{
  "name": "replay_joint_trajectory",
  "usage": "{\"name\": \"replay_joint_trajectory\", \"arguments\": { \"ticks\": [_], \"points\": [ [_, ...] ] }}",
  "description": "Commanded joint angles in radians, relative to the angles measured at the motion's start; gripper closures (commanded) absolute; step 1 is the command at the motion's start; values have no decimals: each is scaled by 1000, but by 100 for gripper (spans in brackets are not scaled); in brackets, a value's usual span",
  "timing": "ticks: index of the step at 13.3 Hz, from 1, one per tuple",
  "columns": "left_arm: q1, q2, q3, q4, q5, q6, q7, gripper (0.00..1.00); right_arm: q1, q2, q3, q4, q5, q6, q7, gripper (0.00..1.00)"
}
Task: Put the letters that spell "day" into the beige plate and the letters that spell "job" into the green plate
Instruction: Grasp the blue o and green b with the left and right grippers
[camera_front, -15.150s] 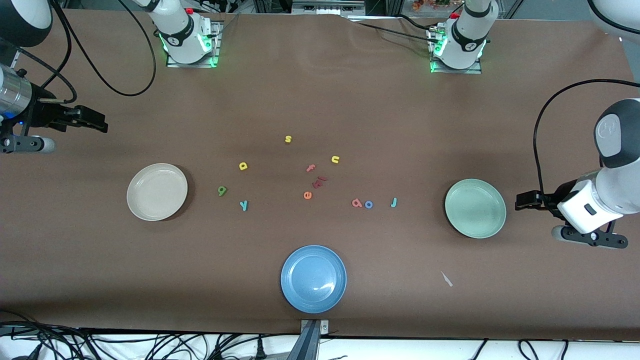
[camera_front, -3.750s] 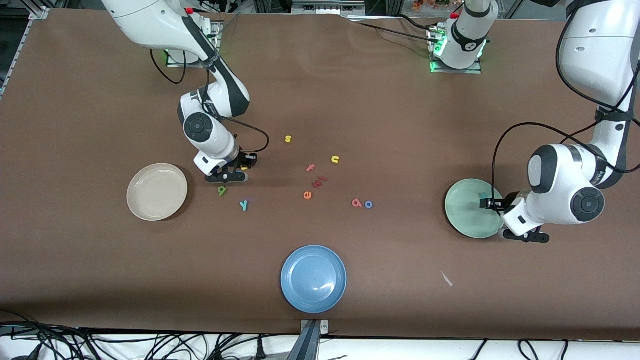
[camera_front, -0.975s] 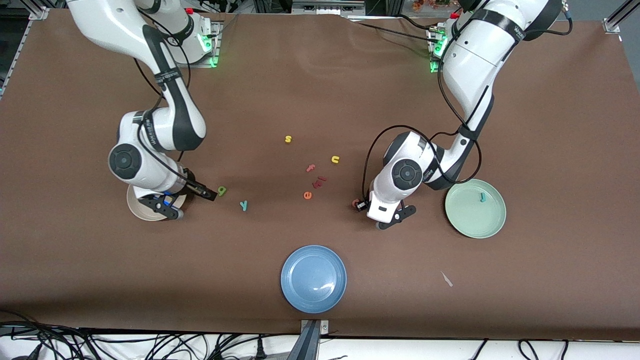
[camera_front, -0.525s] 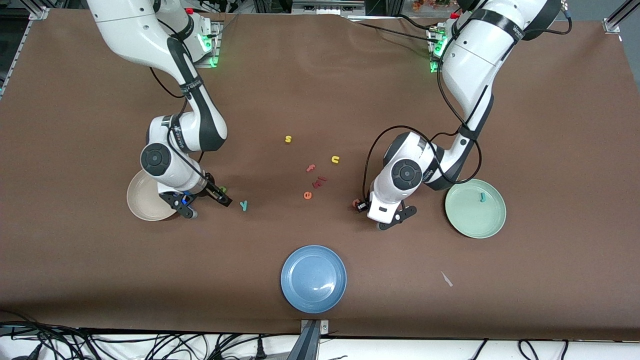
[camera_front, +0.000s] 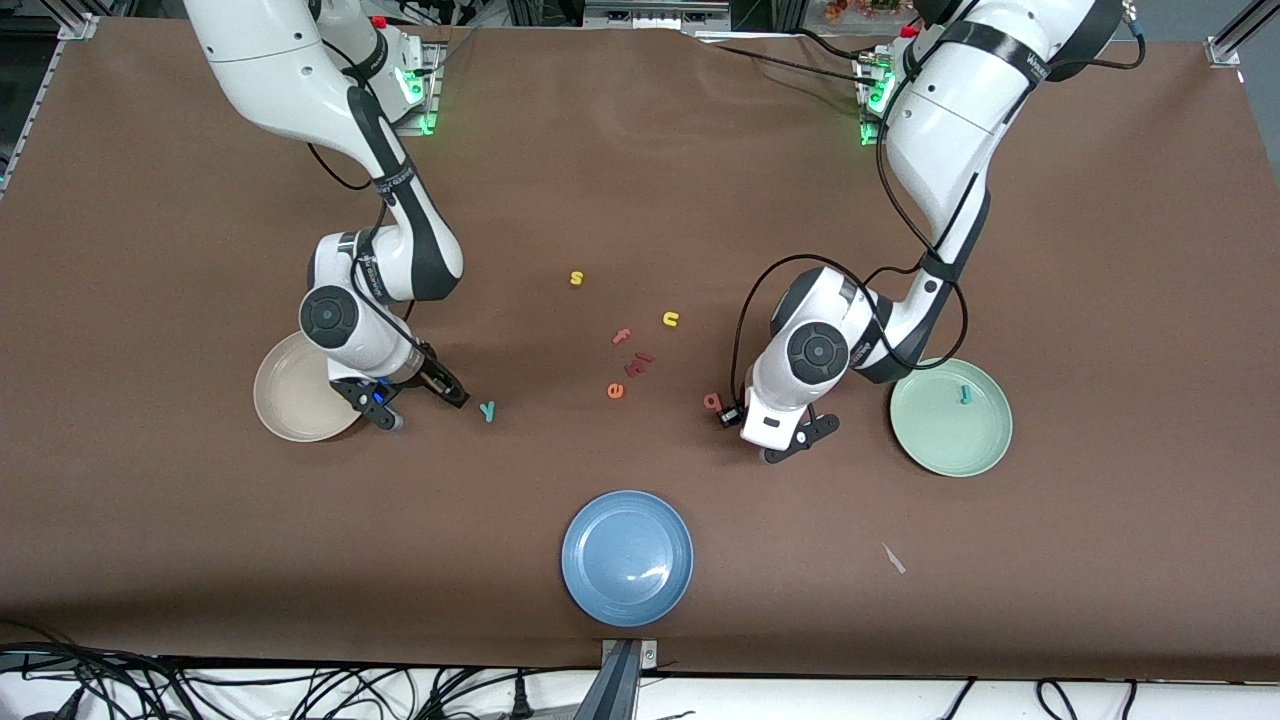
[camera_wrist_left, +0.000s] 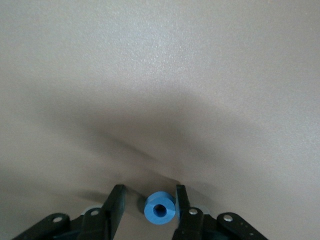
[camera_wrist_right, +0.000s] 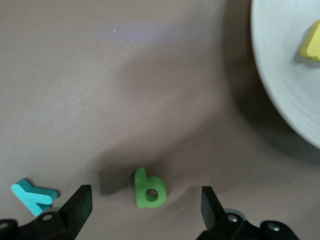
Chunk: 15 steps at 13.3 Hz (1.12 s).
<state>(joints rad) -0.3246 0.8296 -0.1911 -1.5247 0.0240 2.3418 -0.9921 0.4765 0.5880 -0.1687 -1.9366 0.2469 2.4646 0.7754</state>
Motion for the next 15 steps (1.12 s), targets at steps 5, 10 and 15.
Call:
{"name": "replay_joint_trajectory", "arguments": {
  "ticks": [5,10,15],
  "points": [
    [-36,19,15,21,13,-16,-8,67,8,-16,14,-42,20,40,-11,42],
    [-34,17,15,21,43,-16,-3,85,7,-16,14,-41,20,39,-30,75],
    [44,-97,4,23,48,-197,119,85,7,-17,14,-38,20,36,-31,88]
  ]
}}
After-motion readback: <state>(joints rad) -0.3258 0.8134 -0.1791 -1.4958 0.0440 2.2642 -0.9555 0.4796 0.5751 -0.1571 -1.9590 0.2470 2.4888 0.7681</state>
